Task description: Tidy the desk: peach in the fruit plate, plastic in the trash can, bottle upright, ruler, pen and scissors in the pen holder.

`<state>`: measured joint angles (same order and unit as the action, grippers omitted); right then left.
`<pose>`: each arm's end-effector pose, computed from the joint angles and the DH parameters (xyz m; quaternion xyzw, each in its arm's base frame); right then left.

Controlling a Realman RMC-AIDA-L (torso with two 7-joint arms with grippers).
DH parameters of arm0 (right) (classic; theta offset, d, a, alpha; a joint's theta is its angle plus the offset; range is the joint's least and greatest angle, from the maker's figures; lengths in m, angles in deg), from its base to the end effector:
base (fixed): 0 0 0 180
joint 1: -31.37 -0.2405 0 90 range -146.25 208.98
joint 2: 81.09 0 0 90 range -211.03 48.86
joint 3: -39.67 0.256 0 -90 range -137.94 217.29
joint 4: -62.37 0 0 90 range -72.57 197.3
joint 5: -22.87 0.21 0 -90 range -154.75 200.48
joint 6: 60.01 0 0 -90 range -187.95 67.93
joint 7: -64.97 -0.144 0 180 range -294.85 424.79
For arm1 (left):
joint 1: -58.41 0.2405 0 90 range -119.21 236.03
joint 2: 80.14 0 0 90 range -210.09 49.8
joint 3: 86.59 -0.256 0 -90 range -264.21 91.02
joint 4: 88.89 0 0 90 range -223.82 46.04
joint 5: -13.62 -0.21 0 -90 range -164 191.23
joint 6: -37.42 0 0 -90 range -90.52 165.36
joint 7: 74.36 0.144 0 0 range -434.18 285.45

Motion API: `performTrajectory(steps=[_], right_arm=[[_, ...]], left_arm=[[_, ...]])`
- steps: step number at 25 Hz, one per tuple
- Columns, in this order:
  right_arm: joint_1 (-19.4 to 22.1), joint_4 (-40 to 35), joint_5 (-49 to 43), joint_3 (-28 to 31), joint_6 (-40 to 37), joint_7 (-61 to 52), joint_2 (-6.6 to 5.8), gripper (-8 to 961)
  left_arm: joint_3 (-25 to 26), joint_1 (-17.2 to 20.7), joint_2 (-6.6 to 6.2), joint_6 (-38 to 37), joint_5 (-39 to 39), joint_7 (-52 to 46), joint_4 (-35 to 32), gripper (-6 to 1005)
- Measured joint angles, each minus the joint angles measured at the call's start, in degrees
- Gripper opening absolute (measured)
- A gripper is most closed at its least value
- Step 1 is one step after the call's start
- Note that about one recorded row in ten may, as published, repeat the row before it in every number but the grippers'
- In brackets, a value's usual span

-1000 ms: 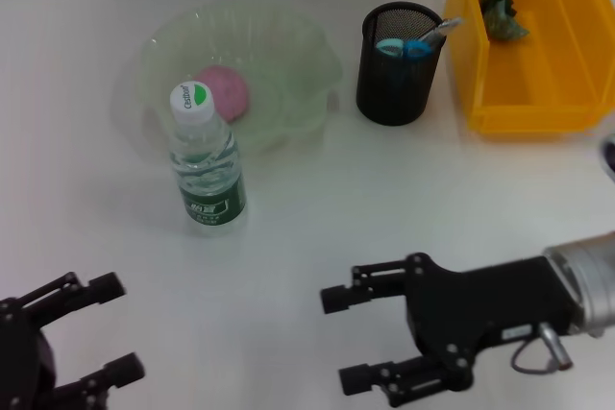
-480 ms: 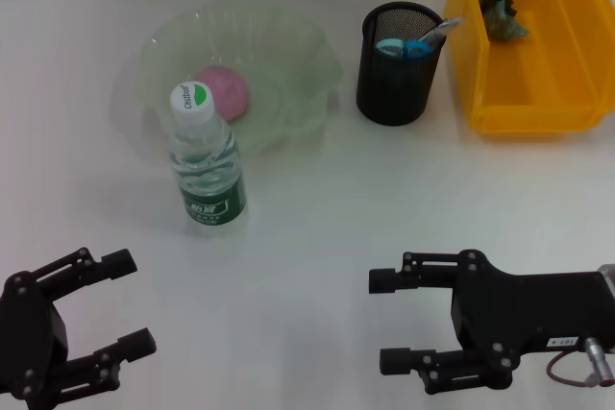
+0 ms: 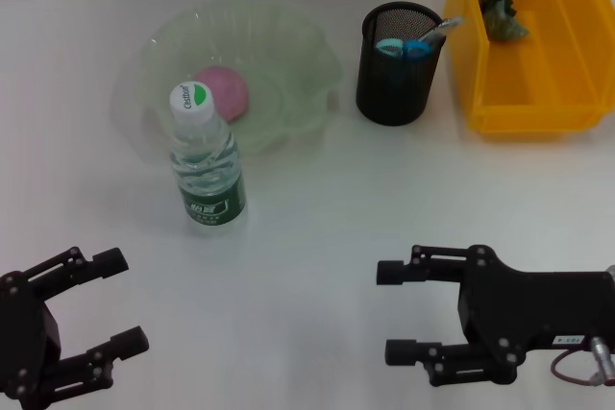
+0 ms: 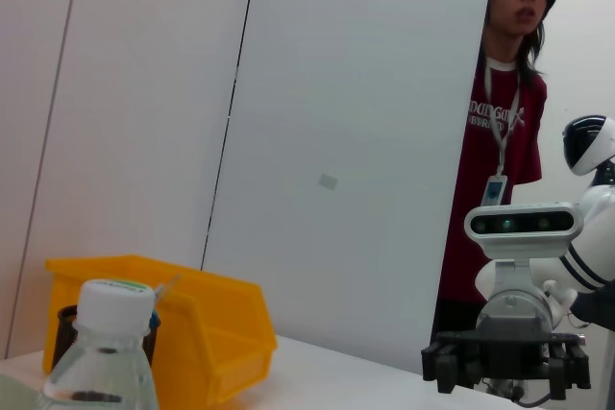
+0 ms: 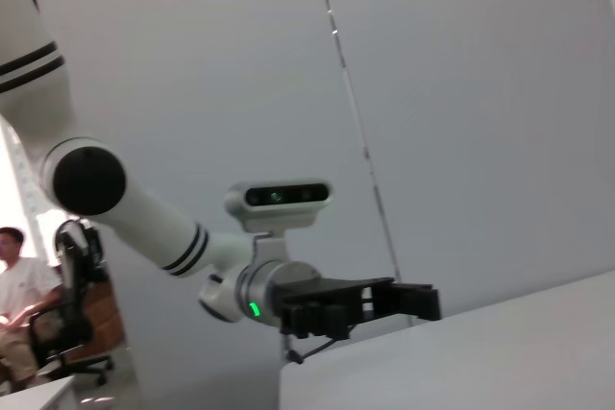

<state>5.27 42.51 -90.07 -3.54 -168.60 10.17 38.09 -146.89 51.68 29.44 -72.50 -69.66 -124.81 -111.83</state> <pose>0.2580 0.2328 -0.0399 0.9227 -0.1100 -0.3683 0.0305 -0.3306 0.1737 0.0332 -0.8985 -0.1495 -0.3898 0.1357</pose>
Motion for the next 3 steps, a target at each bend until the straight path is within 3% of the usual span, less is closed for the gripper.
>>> performTrajectory(steps=[3], right_arm=[[1.06,-0.27,0.00,1.76,0.00,0.56,-0.03,733]], left_arm=[[0.00,-0.07,0.00,0.17,-0.05,0.00,0.00,798]])
